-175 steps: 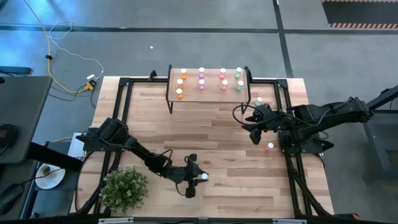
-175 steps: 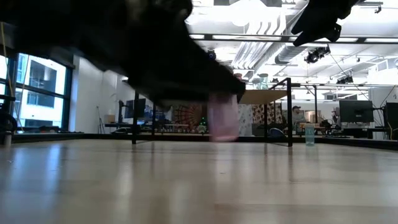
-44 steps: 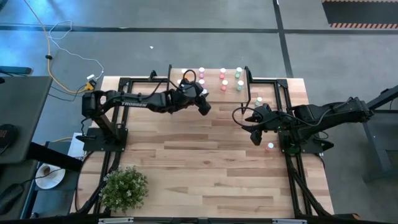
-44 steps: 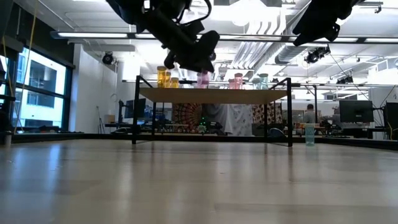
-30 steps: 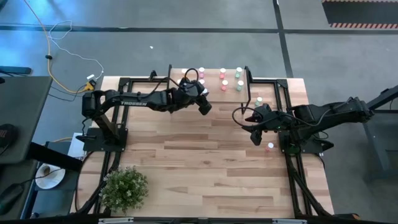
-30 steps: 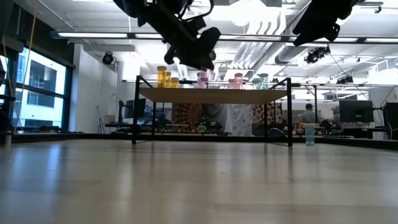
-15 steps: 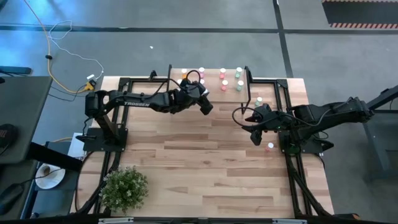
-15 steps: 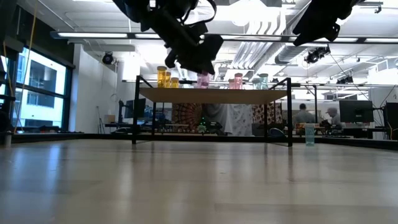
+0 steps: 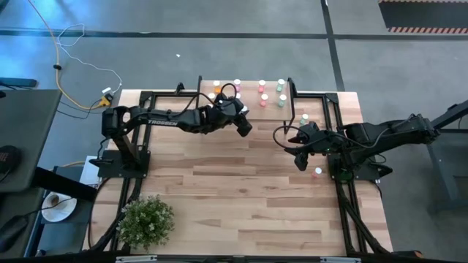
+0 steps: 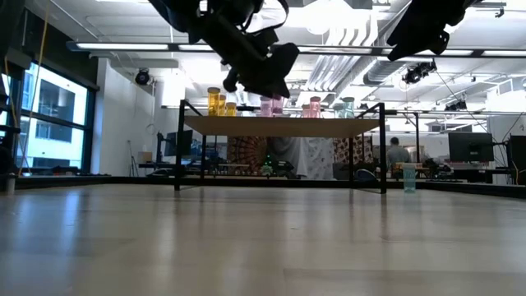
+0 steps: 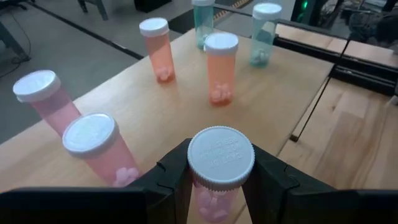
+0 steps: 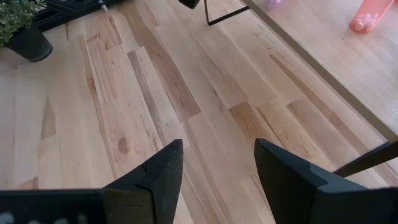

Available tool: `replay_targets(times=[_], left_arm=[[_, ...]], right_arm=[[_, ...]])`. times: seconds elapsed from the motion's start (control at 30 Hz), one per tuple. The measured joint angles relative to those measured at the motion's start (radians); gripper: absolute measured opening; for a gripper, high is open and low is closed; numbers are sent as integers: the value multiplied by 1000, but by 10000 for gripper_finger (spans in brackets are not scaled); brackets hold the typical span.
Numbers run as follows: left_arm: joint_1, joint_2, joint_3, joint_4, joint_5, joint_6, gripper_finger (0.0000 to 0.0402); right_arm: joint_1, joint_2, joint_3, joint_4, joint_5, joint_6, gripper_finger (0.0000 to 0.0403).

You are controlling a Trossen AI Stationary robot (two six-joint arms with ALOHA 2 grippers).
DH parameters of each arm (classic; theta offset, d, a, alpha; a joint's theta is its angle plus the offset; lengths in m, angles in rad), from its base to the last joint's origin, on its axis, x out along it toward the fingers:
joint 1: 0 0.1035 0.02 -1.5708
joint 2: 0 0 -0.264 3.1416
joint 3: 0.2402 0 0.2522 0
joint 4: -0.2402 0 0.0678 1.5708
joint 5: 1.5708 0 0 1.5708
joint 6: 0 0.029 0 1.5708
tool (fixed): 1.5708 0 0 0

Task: Pick and place medicine bottles onto shelf by color
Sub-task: Put the purple pill bottle on the shelf aligned with the other purple pill bottles

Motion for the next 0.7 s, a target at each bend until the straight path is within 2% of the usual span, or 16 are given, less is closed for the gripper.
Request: replay_targets(times=[0.7], left_arm=[[2, 27, 1, 17, -4, 30, 108]], right_arm=[[0, 0, 0, 0, 0, 0, 190]])
